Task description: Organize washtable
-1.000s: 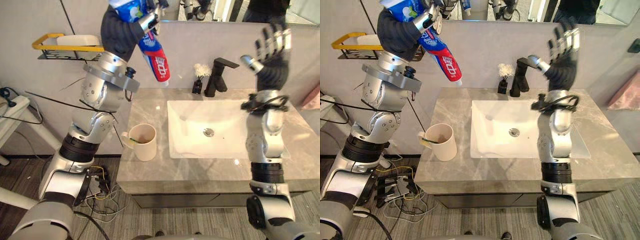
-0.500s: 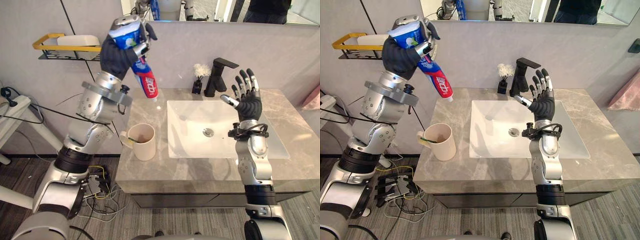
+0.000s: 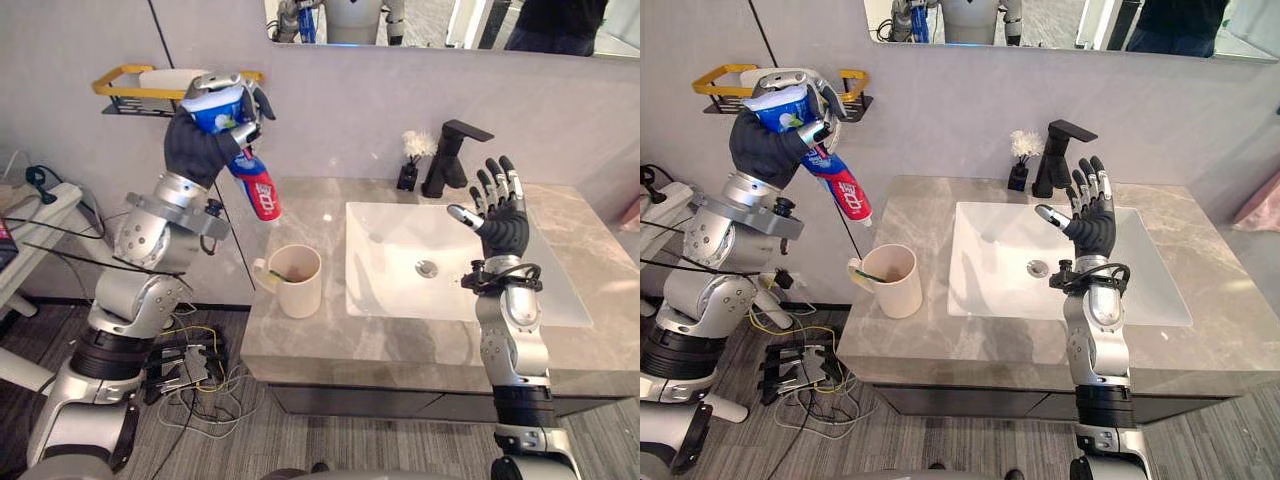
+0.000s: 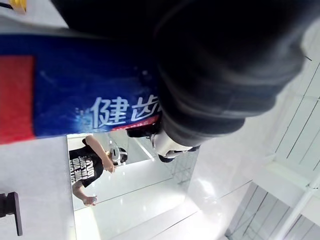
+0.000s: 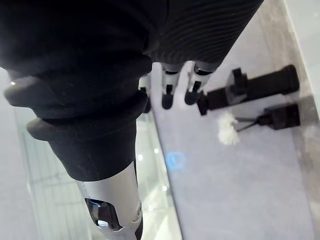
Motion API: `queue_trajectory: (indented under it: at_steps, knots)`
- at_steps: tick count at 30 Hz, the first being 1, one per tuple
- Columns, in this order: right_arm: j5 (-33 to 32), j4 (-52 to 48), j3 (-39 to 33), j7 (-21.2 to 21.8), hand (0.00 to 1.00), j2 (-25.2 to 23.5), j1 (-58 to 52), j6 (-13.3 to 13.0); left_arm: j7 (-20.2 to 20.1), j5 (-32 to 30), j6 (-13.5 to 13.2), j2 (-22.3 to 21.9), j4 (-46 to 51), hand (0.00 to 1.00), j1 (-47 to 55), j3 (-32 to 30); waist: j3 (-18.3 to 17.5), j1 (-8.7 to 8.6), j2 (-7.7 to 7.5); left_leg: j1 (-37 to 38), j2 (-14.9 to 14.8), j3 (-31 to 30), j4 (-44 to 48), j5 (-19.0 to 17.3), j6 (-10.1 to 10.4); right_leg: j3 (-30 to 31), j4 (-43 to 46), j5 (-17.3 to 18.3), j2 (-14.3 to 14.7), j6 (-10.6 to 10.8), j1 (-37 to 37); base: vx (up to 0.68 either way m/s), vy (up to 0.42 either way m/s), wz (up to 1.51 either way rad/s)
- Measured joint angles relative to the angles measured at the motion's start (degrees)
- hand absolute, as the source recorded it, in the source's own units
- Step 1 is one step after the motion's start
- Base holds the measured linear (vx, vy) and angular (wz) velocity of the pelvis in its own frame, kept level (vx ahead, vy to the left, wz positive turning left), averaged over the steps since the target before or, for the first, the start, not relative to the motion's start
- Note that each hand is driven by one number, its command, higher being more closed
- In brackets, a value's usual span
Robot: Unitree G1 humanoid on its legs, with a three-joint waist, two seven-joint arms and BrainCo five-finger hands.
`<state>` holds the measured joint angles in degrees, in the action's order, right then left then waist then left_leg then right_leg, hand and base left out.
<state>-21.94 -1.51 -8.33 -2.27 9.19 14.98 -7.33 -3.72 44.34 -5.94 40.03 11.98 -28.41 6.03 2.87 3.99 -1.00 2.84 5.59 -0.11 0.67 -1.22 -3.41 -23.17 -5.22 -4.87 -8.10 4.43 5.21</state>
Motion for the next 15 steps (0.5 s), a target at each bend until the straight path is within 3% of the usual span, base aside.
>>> queue_trajectory:
  at_steps: [15]
  knots:
    - [-0.12, -0.03, 2.60, 1.30, 0.00, -1.56, -1.77, 0.43, -1.31, 0.34, 0.75, 2.21, 3.47, 1.00, 6.54, -1.88, 0.01, 0.06, 0.16, -0.07, 0.09, -0.43, 0.23, -0.17, 0.23, -0.39, -0.01, 0.10, -0.06, -0.14, 0.51, 0.00, 0.002, 0.02]
